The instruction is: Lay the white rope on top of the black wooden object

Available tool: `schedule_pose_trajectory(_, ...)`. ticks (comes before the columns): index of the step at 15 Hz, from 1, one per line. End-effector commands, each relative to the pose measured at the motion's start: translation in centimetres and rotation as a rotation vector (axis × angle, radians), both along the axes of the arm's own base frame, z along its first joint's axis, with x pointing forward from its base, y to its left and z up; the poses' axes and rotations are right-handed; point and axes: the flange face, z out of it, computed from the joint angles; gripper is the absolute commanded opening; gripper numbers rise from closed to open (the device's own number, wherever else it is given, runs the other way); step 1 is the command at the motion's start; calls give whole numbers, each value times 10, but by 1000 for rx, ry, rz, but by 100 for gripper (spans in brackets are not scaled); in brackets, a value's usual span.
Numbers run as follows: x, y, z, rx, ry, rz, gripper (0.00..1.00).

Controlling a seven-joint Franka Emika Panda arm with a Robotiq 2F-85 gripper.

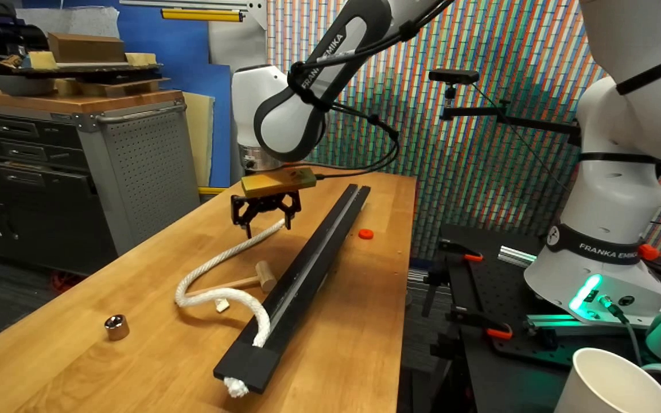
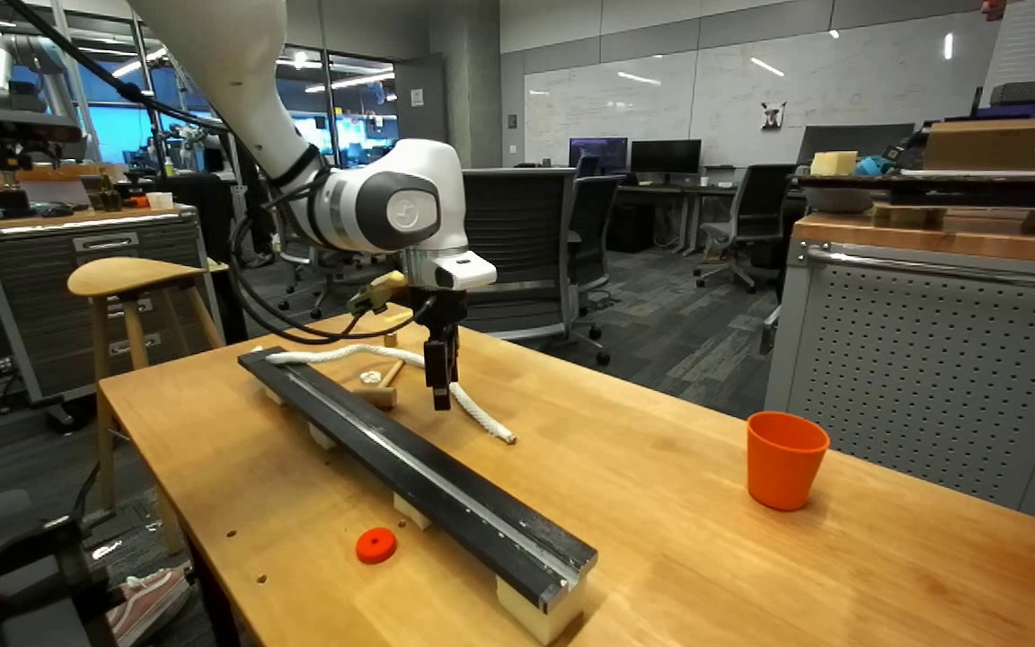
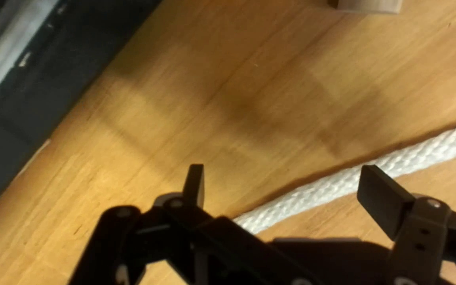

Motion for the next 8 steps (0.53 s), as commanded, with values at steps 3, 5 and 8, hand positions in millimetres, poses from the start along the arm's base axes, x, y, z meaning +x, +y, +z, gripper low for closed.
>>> schedule_pose_trajectory(3,37,-17,-20,-70,-41,-158,100)
schedule_pose_trajectory(5,45,-25,-23,-86,-53,-205,100)
schedule_pose_trajectory(8,52,-36,-25,-103,-61,-261,100)
